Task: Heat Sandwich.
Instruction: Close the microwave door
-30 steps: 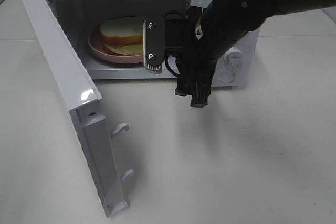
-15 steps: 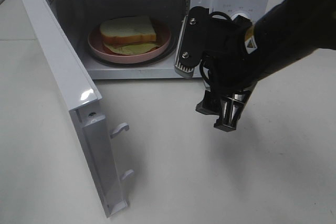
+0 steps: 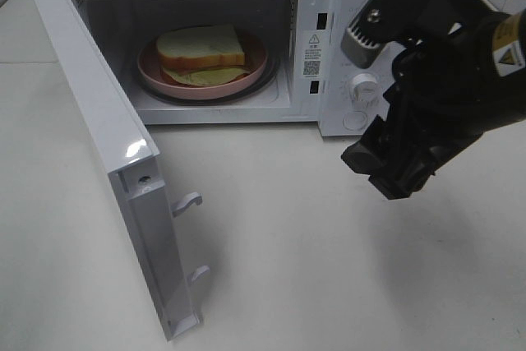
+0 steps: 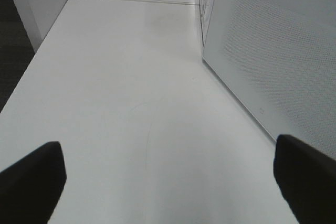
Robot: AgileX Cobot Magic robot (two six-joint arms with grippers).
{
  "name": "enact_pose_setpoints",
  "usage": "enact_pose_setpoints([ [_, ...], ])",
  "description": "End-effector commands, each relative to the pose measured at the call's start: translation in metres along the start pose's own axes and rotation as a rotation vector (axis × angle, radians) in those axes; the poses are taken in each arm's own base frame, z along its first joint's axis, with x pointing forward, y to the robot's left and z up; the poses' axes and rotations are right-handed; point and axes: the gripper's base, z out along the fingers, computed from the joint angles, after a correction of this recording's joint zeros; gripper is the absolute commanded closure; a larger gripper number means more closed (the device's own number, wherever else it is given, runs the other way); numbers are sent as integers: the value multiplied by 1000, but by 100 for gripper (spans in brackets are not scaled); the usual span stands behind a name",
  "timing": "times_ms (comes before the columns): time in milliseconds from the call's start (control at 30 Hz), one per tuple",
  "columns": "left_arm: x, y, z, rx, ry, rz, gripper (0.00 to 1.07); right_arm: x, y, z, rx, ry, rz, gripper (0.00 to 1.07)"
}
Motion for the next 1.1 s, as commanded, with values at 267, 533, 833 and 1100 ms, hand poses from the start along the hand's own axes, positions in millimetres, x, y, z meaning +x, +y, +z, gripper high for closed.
enact_pose_setpoints([
  [267,2,0,-3,-2,-28,-1,5,26,0,-60,23,20,199,31],
  [533,2,0,-3,-2,-28,-1,5,48,3,-89,31,86,251,31],
  [833,2,0,-3,-2,-28,-1,5,77,7,-120,38,162,282,31],
  [1100,2,0,-3,-2,-28,-1,5,102,11,-151,63,80,314,31],
])
